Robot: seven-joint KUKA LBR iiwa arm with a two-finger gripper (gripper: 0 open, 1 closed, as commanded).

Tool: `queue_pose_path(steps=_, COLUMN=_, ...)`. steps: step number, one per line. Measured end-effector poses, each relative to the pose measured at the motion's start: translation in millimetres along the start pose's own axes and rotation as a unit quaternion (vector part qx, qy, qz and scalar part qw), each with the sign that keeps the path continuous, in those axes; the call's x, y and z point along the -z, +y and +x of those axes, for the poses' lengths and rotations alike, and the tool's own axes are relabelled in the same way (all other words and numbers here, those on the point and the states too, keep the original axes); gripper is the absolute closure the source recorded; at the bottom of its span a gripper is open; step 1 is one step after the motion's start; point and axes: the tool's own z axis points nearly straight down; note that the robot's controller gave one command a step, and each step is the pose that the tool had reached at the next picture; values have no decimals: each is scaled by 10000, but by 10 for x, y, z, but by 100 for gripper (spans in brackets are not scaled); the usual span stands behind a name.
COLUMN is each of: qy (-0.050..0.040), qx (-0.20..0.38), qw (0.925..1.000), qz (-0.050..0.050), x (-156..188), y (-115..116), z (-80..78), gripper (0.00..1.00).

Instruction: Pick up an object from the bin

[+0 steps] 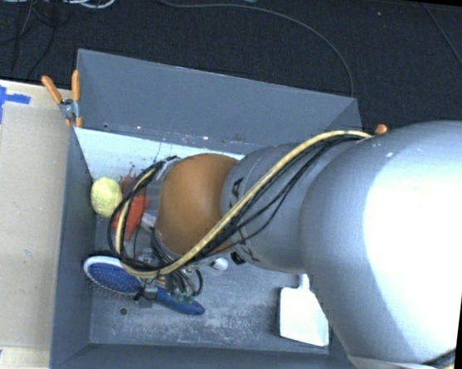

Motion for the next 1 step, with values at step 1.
queue_pose_path(steps=1, qy=44, qx=-16, qw=10000, qz=2, x=406, y=-93, z=-136, gripper=100)
